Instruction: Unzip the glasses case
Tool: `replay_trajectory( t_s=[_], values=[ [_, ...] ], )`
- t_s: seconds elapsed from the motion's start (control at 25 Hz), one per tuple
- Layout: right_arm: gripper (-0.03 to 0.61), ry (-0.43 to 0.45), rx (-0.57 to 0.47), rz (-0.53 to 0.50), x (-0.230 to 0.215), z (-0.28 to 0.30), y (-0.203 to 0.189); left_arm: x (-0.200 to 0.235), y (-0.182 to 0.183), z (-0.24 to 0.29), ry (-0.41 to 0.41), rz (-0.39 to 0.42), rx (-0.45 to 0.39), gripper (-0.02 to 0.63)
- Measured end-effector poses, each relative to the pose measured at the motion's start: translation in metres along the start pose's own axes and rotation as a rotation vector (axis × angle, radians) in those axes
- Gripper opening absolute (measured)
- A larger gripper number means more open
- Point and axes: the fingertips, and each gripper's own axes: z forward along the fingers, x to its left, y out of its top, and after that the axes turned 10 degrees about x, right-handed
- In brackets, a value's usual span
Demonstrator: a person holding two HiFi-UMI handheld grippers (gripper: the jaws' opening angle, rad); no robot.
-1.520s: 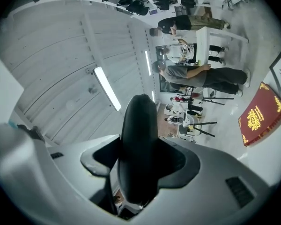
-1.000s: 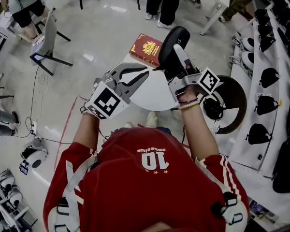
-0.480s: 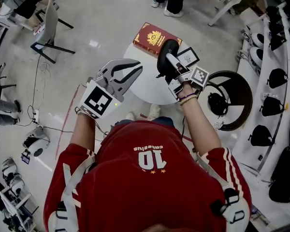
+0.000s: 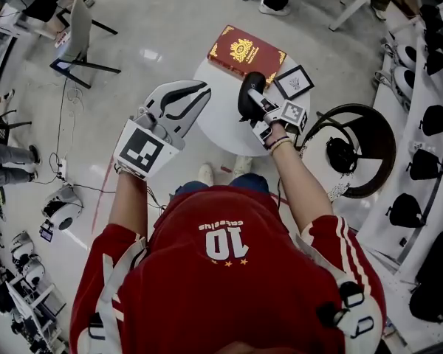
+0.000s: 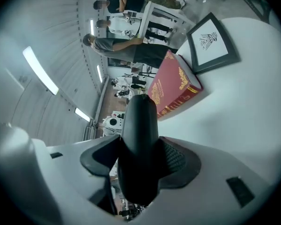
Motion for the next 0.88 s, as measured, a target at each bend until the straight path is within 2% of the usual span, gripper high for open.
replay_trajectory(
  t_s=[0.2, 0.36, 0.68, 0.88],
  values=[
    [0.268, -0.101, 0.068, 0.012, -0.05, 0.016, -0.008, 0.008, -0.008, 0.001, 0.034, 0.001, 0.031, 0.041],
    [0.268, -0.14, 0.089, 0.03, -0.08, 0.026, -0.008, 0.018, -0.013, -0.003, 0.06, -0.019, 0.052, 0.041],
    [0.27, -0.191, 0.136, 0.03, -0.106, 0.033, -0.01, 0.026, -0.02, -0.009, 0.092, -0.033, 0.095, 0.043],
    [0.27, -0.231, 0.167, -0.045, -0.113, 0.029, -0.012, 0.025, -0.018, -0.008, 0.094, -0.026, 0.094, 0.041]
  ],
)
